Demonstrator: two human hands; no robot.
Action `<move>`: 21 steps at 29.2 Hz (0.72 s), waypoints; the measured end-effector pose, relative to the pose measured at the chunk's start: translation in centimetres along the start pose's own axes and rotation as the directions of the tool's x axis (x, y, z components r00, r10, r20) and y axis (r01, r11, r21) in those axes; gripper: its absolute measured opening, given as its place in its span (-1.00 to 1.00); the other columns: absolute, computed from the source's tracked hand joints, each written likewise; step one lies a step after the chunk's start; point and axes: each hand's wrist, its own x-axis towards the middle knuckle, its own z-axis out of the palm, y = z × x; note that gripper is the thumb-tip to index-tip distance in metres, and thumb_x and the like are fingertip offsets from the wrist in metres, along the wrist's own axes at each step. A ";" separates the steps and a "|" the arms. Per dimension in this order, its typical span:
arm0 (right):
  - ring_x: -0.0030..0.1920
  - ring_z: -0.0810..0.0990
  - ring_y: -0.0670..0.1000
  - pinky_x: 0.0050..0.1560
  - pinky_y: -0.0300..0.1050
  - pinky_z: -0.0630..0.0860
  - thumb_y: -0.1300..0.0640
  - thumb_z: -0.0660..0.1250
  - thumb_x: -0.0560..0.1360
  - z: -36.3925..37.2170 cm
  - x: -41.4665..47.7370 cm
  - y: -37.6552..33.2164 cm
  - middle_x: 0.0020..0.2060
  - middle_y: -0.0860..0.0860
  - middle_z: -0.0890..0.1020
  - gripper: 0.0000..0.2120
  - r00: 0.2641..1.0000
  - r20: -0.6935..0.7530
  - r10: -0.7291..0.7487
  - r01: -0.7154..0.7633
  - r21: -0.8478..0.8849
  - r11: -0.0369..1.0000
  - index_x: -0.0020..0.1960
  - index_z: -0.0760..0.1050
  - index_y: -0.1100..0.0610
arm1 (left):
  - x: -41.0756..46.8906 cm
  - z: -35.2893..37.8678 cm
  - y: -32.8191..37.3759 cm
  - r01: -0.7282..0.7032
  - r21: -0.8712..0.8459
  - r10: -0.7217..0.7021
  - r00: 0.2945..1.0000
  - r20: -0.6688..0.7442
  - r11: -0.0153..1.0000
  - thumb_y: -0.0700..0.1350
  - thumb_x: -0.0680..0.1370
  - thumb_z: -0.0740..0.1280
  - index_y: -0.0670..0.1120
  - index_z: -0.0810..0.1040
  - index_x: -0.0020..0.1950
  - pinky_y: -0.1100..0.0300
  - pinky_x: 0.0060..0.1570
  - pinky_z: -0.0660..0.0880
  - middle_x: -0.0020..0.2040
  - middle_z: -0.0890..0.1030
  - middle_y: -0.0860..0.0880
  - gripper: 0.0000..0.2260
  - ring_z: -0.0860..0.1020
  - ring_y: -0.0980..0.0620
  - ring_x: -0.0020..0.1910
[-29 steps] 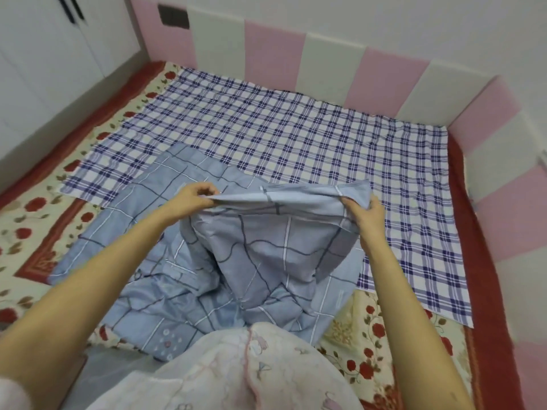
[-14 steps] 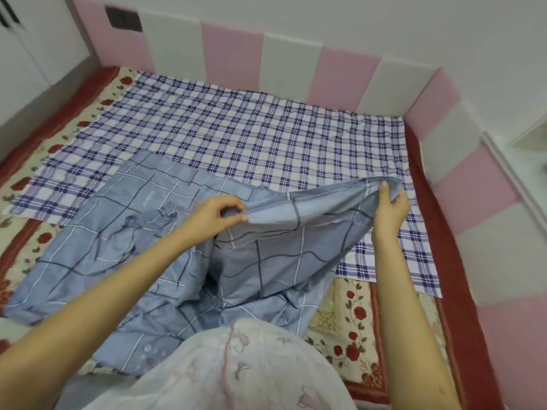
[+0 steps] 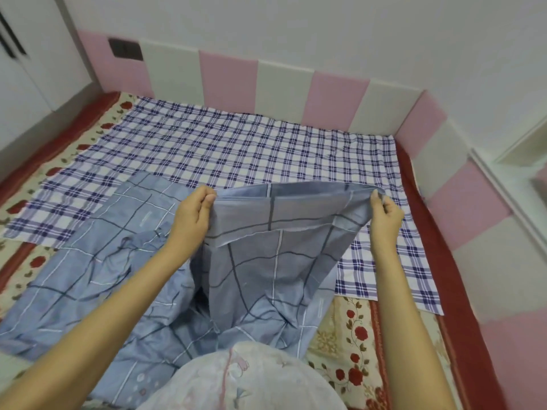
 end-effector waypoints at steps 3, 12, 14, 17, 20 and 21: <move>-0.46 0.20 -0.22 -0.38 -0.26 0.20 0.26 0.24 0.57 0.2 -0.1 -0.5 -0.56 -0.18 0.27 -0.58 1.000 0.004 0.014 -0.014 0.078 0.997 -0.40 0.18 0.04 | -0.5 -0.1 0.3 0.003 0.124 0.014 0.990 -0.140 0.992 0.00 0.62 -0.01 -0.13 0.35 -0.18 0.26 -0.39 0.17 -0.33 0.33 0.04 -0.70 0.26 0.10 -0.38; -0.41 0.27 -0.26 -0.32 -0.38 0.25 0.23 0.23 0.58 1.1 -0.1 -1.8 -0.50 -0.22 0.33 -0.68 0.978 -0.180 -0.104 0.126 0.114 0.985 -0.35 0.37 0.18 | 1.3 0.2 -0.9 -0.023 0.181 0.040 0.995 -0.090 0.983 -0.28 0.60 0.16 -0.24 0.47 -0.13 0.32 -0.12 0.26 -0.09 0.45 -0.11 -0.85 0.38 0.06 -0.11; -0.37 0.35 -0.29 -0.24 -0.40 0.31 0.22 0.23 0.58 1.1 0.0 -1.9 -0.40 -0.20 0.39 -0.74 0.978 -0.181 -0.101 0.117 0.085 0.989 -0.26 0.45 0.28 | 1.5 0.1 -1.2 -0.009 0.194 0.020 0.998 -0.053 0.981 -0.31 0.60 0.18 -0.27 0.50 -0.09 0.34 -0.06 0.28 -0.02 0.51 -0.17 -0.87 0.41 0.07 -0.04; -0.37 0.37 -0.29 -0.29 -0.43 0.29 0.25 0.19 0.59 0.8 0.6 -2.1 -0.37 -0.13 0.39 -0.76 0.953 -0.227 -0.199 0.202 -0.013 0.979 -0.23 0.40 0.07 | 2.4 -0.3 -1.7 -0.038 0.270 0.020 0.997 0.068 0.962 -0.29 0.59 0.20 -0.28 0.49 -0.04 0.15 -0.18 0.32 -0.13 0.55 -0.17 -0.91 0.49 -0.10 -0.16; -0.34 0.34 -0.21 -0.25 -0.24 0.29 0.22 0.15 0.61 1.1 0.9 -0.7 -0.36 -0.08 0.37 -0.73 0.995 -0.100 -0.014 -0.001 -0.151 0.989 -0.26 0.34 0.08 | 3.0 1.2 -2.9 0.038 0.338 -0.137 0.952 0.275 0.940 -0.32 0.54 0.24 -0.19 0.39 -0.01 0.07 -0.30 0.30 -0.22 0.50 -0.13 -0.92 0.46 -0.14 -0.28; -0.28 0.40 -0.14 -0.17 -0.15 0.32 0.22 0.13 0.62 1.3 1.2 0.5 -0.31 -0.04 0.43 -0.76 0.994 -0.020 0.103 -0.105 -0.235 0.966 -0.23 0.38 0.11 | 3.2 2.0 -3.4 0.084 0.345 -0.206 0.920 0.334 0.935 -0.34 0.51 0.23 -0.15 0.35 -0.01 0.03 -0.28 0.33 -0.21 0.49 -0.14 -0.86 0.45 -0.14 -0.28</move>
